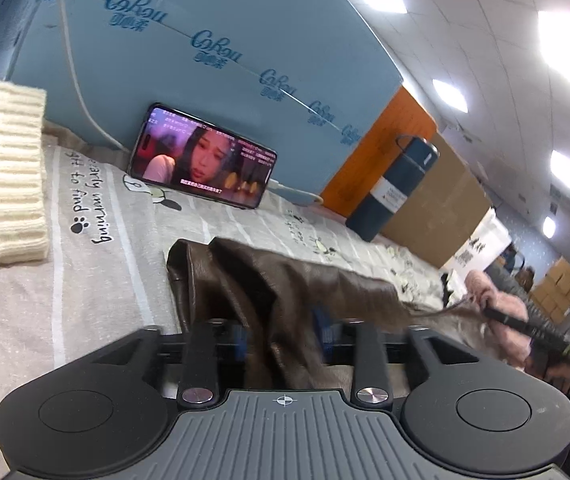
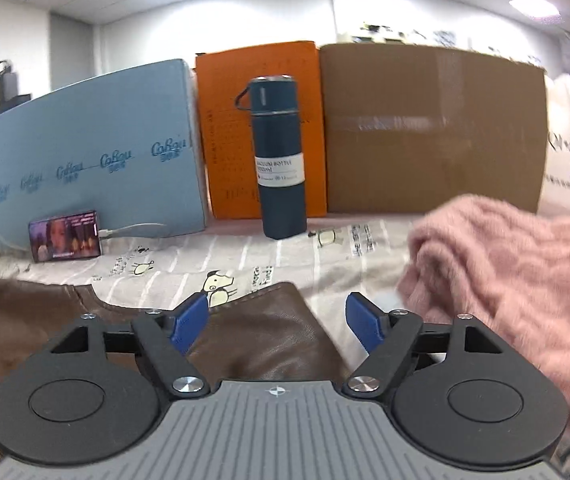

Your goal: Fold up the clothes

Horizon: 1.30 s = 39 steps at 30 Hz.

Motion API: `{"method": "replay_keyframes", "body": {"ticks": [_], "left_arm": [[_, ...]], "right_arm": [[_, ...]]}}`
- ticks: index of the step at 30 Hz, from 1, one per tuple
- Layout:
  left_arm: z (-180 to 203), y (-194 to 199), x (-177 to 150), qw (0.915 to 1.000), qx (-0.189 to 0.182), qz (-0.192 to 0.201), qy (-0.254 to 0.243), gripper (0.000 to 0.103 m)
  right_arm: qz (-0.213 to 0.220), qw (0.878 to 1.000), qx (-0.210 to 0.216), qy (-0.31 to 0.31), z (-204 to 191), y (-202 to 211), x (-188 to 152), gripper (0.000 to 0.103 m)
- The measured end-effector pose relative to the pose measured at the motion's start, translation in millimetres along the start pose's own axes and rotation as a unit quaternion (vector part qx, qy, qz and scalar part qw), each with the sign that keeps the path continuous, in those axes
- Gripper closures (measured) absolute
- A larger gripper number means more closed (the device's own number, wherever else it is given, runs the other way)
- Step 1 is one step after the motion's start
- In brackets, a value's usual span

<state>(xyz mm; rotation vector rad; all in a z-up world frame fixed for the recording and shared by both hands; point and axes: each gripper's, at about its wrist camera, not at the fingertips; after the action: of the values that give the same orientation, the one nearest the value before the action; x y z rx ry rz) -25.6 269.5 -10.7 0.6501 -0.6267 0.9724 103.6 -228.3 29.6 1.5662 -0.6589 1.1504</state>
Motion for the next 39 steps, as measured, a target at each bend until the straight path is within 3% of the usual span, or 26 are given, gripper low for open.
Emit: {"method": "replay_keyframes", "body": {"ticks": [2,4,9,12,13,14,16,22,27,29,30,33,36,39], "left_arm": [[-0.2,1.5,1.1,0.9999,-0.009,0.004,0.009,0.033],[3.2,-1.1,0.8,1.0,0.003,-0.002,-0.008,0.026],[11.9,-7.5,-0.1,0.9981,0.033,-0.016,-0.05,0.029],[17.0,-11.4,-0.6,0.9956,0.05,-0.024,-0.075,0.056],[18.8,-12.7,-0.8,0.9945,0.056,-0.027,-0.084,0.076],[20.5,-13.9,-1.0,0.9933,0.062,-0.03,-0.092,0.087],[24.3,-16.2,-0.4,0.9907,0.073,-0.033,-0.11,0.093],[35.0,-22.0,12.0,0.9803,0.101,-0.018,-0.169,0.092],[21.8,-31.2,8.3,0.9743,0.148,-0.037,-0.165,0.075],[24.0,-27.9,7.5,0.9767,0.146,-0.04,-0.153,0.05],[25.1,-26.3,7.1,0.9778,0.145,-0.041,-0.146,0.044],[28.4,-21.3,5.8,0.9809,0.141,-0.044,-0.127,0.04],[31.7,-16.4,4.5,0.9836,0.137,-0.047,-0.107,0.018],[35.0,-11.4,3.3,0.9859,0.133,-0.051,-0.088,0.013]], "right_arm": [[-0.004,1.0,-0.019,-0.014,-4.6,0.0,-2.7,0.027],[-0.01,0.999,-0.035,-0.034,-6.5,-1.4,-6.1,0.027],[-0.014,0.996,-0.069,-0.057,-7.5,-9.7,-19.7,0.027],[-0.011,0.995,-0.08,-0.063,-8.4,-12.9,-26.3,0.026],[-0.012,0.995,-0.079,-0.066,-7.4,-13.6,-27.1,0.025],[-0.014,0.994,-0.078,-0.069,-6.3,-14.3,-27.8,0.025],[-0.008,0.994,-0.074,-0.079,-3.4,-12.5,-28.7,0.025],[0.01,0.993,-0.056,-0.104,3.8,-6.1,-30.9,0.024],[-0.007,0.994,-0.064,-0.092,0.8,-8.6,-30.2,0.02],[-0.019,0.993,-0.074,-0.088,0.0,-11.4,-30.3,0.02],[-0.025,0.993,-0.079,-0.087,-0.1,-12.9,-30.3,0.02],[-0.039,0.992,-0.09,-0.083,-0.2,-15.9,-31.4,0.018],[-0.045,0.992,-0.092,-0.08,0.1,-17.1,-32.0,0.017],[-0.044,0.992,-0.089,-0.083,1.2,-16.3,-32.6,0.015]]}}
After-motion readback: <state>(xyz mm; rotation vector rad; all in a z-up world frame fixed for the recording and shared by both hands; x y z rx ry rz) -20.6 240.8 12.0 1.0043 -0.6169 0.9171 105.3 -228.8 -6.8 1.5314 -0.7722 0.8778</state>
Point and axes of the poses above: each gripper's, at about its wrist camera, not at the fingertips, and y roughly against the way its jaws point, z to its right, x to its top, and after that the axes turned 15 degrees about -x, right-handed
